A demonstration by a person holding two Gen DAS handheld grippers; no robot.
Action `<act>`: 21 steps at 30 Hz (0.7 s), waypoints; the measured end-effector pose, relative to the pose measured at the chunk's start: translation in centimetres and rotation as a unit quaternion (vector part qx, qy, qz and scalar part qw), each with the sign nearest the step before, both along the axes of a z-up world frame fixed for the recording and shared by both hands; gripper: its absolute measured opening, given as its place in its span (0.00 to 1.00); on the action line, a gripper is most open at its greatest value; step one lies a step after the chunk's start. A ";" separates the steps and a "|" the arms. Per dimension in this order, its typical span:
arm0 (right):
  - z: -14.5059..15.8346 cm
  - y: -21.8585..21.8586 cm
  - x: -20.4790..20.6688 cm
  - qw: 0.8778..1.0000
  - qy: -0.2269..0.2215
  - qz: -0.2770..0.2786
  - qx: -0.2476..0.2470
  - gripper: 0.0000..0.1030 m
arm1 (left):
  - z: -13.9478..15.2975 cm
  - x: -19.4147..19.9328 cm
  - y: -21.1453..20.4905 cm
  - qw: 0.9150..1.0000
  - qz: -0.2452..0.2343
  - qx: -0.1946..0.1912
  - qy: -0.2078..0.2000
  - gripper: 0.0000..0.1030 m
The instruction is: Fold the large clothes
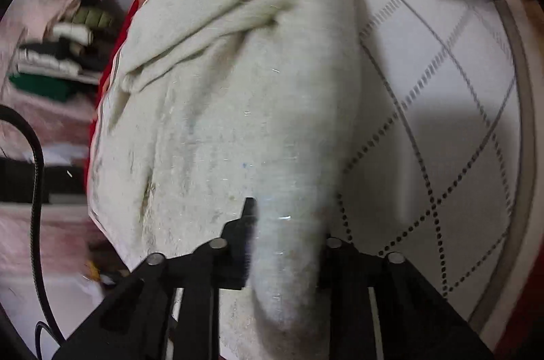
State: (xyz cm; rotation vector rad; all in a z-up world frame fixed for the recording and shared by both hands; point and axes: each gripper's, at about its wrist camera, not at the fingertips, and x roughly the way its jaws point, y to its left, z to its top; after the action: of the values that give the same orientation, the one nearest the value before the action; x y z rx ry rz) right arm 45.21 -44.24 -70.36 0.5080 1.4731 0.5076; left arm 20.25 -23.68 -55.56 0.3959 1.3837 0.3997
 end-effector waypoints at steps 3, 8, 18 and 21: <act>-1.0 2.6 3.4 0.995 0.000 -0.006 0.097 0.80 | 1.9 0.0 1.3 1.000 0.013 -0.017 -0.019 0.14; -2.7 7.3 7.5 0.977 0.039 -0.025 0.208 0.82 | 4.6 0.3 3.2 0.998 0.032 -0.041 -0.041 0.14; -3.2 15.1 8.4 0.987 0.080 -0.072 0.122 0.25 | 7.5 -0.2 7.0 0.989 0.043 -0.120 -0.072 0.14; 1.5 16.5 7.8 0.993 0.047 -0.065 0.087 0.23 | 9.4 -0.7 9.8 0.982 0.042 -0.162 -0.083 0.14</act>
State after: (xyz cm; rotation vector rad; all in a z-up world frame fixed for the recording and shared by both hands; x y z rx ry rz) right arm 52.97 -27.74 -68.86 0.7687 1.4806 0.5172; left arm 19.60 -13.91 -46.16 0.0356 1.2777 0.2644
